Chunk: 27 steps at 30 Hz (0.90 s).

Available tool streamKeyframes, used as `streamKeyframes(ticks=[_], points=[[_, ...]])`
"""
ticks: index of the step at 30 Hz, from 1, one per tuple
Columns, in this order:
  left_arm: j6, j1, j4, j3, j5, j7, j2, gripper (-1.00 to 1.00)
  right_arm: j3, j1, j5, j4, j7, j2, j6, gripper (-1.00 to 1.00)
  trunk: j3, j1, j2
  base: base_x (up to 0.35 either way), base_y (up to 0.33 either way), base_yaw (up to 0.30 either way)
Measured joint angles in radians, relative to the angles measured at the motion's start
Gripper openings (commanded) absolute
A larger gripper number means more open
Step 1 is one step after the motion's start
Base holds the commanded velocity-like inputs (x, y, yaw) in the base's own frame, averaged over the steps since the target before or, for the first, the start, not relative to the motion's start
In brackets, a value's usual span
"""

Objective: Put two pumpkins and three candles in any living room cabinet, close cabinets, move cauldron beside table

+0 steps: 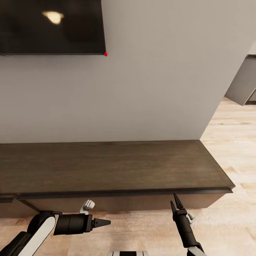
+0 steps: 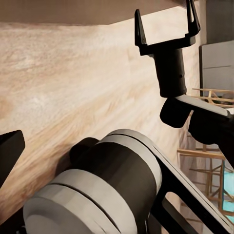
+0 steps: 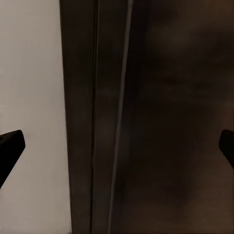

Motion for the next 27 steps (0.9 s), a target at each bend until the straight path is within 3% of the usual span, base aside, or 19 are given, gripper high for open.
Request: streamKeyframes(ticks=[27], points=[[0.000,0.001,0.005,0.001,0.000,-0.002,0.000,1.00,0.000,0.000,0.000,0.000,0.000,0.000,-0.001,1.00,0.003,-0.004,0.007,0.034,0.000,0.000]])
